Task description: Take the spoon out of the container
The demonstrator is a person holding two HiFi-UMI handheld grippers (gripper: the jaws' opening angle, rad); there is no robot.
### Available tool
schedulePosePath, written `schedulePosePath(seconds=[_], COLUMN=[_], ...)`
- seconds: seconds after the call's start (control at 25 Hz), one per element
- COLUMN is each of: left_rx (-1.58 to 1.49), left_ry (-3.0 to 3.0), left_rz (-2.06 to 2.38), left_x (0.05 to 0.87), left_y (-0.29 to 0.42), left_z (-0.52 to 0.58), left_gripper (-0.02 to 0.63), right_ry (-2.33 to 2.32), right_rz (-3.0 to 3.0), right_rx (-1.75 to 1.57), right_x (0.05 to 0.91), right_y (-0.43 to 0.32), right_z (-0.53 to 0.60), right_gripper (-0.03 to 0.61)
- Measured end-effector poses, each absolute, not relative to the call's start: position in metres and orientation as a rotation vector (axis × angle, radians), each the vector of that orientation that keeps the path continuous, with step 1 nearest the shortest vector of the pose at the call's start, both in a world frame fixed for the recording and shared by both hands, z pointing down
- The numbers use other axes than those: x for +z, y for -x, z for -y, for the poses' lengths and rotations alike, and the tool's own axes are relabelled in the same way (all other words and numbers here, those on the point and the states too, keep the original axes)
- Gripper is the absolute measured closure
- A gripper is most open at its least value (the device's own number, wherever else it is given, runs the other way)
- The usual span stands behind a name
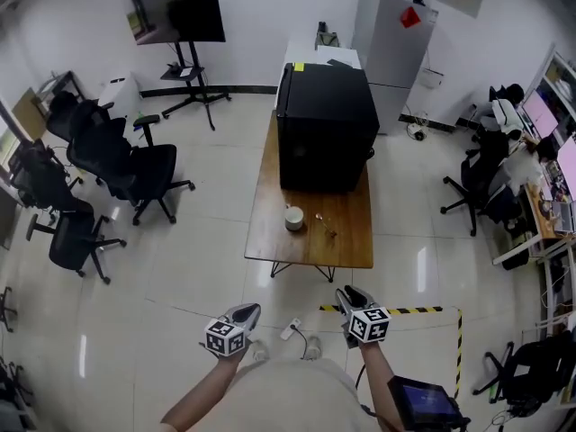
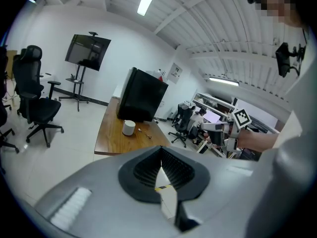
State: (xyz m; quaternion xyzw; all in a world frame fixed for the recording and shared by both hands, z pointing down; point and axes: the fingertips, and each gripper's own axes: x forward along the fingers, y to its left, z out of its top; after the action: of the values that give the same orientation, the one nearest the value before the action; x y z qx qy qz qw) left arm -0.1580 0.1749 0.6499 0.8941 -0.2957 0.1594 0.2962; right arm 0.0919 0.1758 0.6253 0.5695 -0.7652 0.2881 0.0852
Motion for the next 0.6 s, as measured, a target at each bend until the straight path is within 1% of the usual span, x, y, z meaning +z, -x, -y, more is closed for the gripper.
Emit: schedulePosePath(seconds=[0.28,0.48,0.56,0.6], left_rx=[0.443,0.466,0.463,0.454], left_ry=[-2.412,-2.440,-2.434,-2.429], left_rz=[0.715,0.665,0.667,0.672], left_x=[0.653,0.652,0.651,0.650], left_y=[0.151,0.136,0.134,0.133], left_z=[-0.160,-0.153,-0.148,-0.145], left_gripper=[0.627,0.627,0.629,0.627], right_ry=[-1.721,-1.726,-1.726,-1.726], right_rz=[2.264,2.236,2.229,2.227], right_rx=[0.889,0.925,0.938,0.941], right_x=[0.633,0.642,0.645,0.646], right_y=[-0.075,-0.083,-0.087,-0.089], right_z=[-0.165,-0.168,-0.167,-0.167], right_gripper=[0.462,0.463,0.492,0.492])
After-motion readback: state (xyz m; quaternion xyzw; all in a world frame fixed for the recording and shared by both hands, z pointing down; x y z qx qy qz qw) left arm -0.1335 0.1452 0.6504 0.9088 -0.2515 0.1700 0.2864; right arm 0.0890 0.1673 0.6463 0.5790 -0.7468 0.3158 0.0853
